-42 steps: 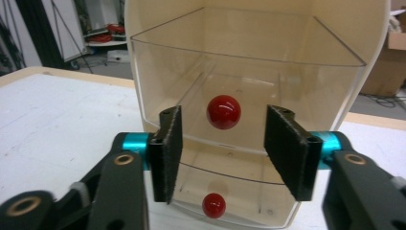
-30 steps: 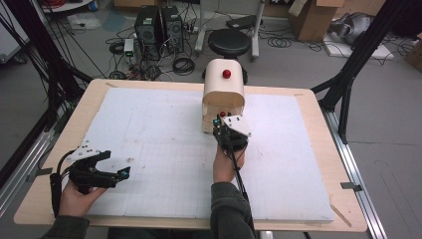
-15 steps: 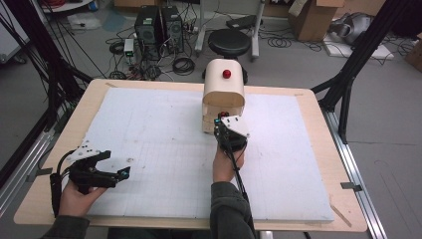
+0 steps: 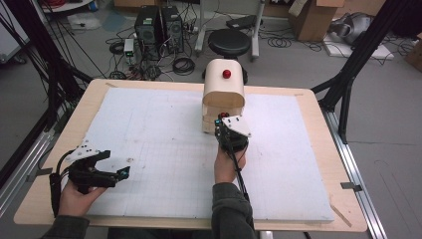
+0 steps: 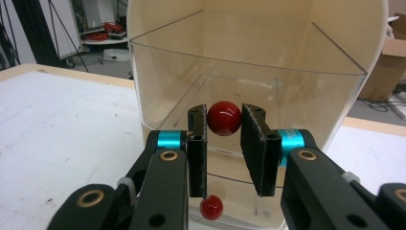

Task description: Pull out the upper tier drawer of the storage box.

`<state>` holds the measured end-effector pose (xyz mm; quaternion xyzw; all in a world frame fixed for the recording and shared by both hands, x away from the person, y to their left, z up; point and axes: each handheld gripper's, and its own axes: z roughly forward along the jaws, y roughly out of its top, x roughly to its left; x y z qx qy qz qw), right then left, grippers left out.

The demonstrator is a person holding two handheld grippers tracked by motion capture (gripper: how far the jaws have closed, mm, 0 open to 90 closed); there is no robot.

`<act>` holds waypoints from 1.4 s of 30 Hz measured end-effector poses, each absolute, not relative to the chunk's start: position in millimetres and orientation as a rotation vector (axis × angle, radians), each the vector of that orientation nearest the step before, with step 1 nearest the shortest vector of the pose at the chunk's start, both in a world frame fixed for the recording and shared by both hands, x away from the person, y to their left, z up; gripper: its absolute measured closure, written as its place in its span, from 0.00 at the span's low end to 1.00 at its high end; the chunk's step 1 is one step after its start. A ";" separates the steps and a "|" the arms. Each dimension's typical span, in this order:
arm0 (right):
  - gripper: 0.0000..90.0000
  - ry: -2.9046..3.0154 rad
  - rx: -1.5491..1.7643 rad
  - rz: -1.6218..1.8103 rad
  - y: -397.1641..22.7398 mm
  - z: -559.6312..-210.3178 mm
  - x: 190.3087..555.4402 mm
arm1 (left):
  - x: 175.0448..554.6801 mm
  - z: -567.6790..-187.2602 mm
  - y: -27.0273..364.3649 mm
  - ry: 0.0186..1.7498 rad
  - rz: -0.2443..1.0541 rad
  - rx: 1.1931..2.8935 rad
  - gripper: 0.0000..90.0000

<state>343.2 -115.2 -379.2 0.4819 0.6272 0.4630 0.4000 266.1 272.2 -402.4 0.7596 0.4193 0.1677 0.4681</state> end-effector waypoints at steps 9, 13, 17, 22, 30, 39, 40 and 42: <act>0.81 1.598 1.218 1.186 -117.2 -378.6 337.8 | 265.6 -401.5 273.0 1.027 0.418 1.859 0.02; 0.81 1.599 1.221 1.198 -118.3 -379.2 335.0 | 265.2 -401.4 272.8 1.028 0.418 1.856 0.02; 0.81 1.604 1.218 1.210 -119.3 -379.4 330.9 | 265.2 -401.3 272.7 1.027 0.421 1.860 0.02; 0.81 1.607 1.213 1.219 -120.7 -379.8 326.2 | 265.0 -401.2 272.7 1.028 0.423 1.860 0.02; 0.81 1.616 1.206 1.226 -122.2 -378.4 318.9 | 264.7 -400.5 272.3 1.025 0.425 1.855 0.02; 0.81 1.619 1.201 1.238 -123.5 -380.2 312.2 | 264.6 -400.2 272.2 1.021 0.425 1.859 0.02; 0.81 1.619 1.203 1.238 -123.6 -380.3 311.6 | 264.7 -400.2 272.2 1.020 0.426 1.861 0.02; 0.81 1.620 1.203 1.240 -123.7 -380.2 310.1 | 264.5 -400.2 272.2 1.023 0.426 1.858 0.02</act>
